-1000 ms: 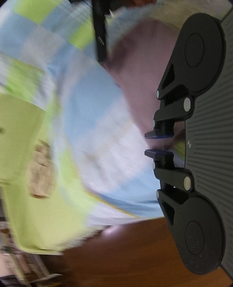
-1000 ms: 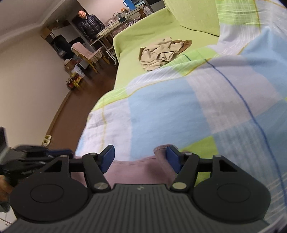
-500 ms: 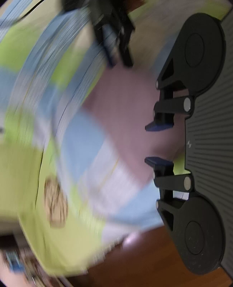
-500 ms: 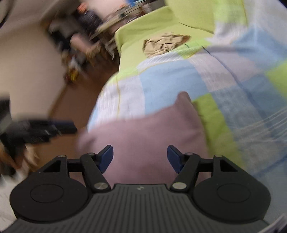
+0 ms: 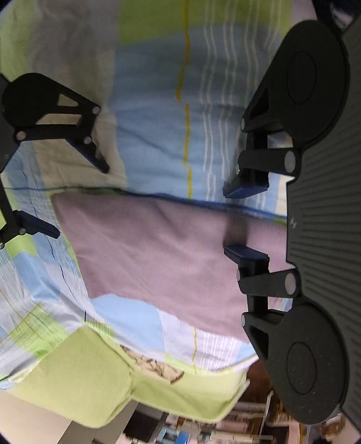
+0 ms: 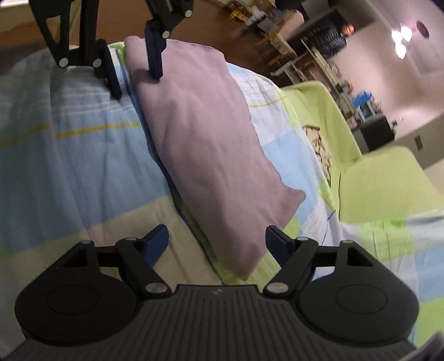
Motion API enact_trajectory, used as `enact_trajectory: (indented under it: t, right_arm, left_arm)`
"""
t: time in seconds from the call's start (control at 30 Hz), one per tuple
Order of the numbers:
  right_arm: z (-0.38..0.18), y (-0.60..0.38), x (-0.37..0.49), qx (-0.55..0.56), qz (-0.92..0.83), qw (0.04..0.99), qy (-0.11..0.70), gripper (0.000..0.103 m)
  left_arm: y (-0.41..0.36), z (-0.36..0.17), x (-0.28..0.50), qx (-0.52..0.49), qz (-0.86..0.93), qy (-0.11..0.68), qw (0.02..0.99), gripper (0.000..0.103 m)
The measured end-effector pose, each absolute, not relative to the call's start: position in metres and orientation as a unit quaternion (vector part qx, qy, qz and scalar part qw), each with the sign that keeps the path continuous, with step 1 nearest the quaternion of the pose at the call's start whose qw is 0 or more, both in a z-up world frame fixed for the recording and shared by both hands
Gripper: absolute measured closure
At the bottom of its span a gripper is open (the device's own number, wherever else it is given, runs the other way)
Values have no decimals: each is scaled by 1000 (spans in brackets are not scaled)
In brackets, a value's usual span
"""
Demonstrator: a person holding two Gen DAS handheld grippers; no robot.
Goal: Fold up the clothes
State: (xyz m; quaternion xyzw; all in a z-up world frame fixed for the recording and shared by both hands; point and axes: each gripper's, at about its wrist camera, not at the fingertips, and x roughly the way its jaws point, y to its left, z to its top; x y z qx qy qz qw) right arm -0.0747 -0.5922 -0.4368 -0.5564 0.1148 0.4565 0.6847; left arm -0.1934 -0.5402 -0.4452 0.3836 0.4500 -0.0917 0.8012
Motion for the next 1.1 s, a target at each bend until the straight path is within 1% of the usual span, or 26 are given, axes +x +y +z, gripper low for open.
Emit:
enact_trajectory:
  t: [0.1,0.17,0.2,0.23,0.3,0.33,0.37,0.4,0.43,0.47,0.5,0.6,0.67,0.73,0.9,0.97,1.03,1.1]
  right_arm:
    - [-441,-593,-70,-559,464,681,91,26]
    - [-444,-591,-66,-564,462,680,79,26]
    - [-446,-590,-65,-567,460,679,73,26]
    - [-447,-588,-62,-565,461,681,72,26]
    - [-448,-584,-58,-558,463,685,73,27]
    - [-450,-582,-54,-553,468,685,76,28]
    - [-451,-581,-50,-546,474,686,78,30]
    - [-451,-580,-49,-543,479,685,81,43]
    - [-452,-579,-47,-540,492,677,87,67]
    - [-453,-578,-48,-540,503,668,93,76]
    - [-453,-579,-51,-541,507,664,95,83]
    - [-441,-582,-48,-519,511,673,127,91]
    - [-421,-583,-37,-483,501,700,158,94]
    - [-404,-587,-29,-465,481,724,170,95]
    - [-354,-614,-9,-436,383,789,200,95]
    - [-329,-632,-9,-433,317,816,215,95]
    - [-314,-644,-16,-429,266,831,233,95]
    - [-308,-648,-29,-431,213,836,265,95]
  left_arm:
    - [-542,-452,-193,409,-75,440,796,56]
    - [-544,-456,-196,431,-73,431,790,60]
    - [-546,-458,-200,446,-70,422,786,69]
    - [-548,-460,-203,462,-67,414,782,82]
    - [-541,-462,-201,449,-55,417,788,86]
    - [-539,-461,-198,438,-54,421,792,90]
    - [-534,-461,-194,420,-53,427,799,91]
    - [-531,-460,-190,406,-54,432,804,94]
    - [-530,-459,-188,399,-55,435,805,95]
    - [-528,-455,-186,392,-58,438,807,95]
    - [-524,-450,-184,386,-61,440,808,96]
    - [-516,-431,-175,379,-72,441,810,97]
    - [-516,-413,-164,406,-88,420,807,97]
    - [-516,-395,-150,431,-105,394,805,97]
    - [-528,-353,-105,489,-172,296,803,97]
    - [-541,-344,-94,507,-207,257,797,97]
    - [-550,-340,-87,523,-257,218,783,97]
    - [-549,-347,-89,543,-312,182,758,97]
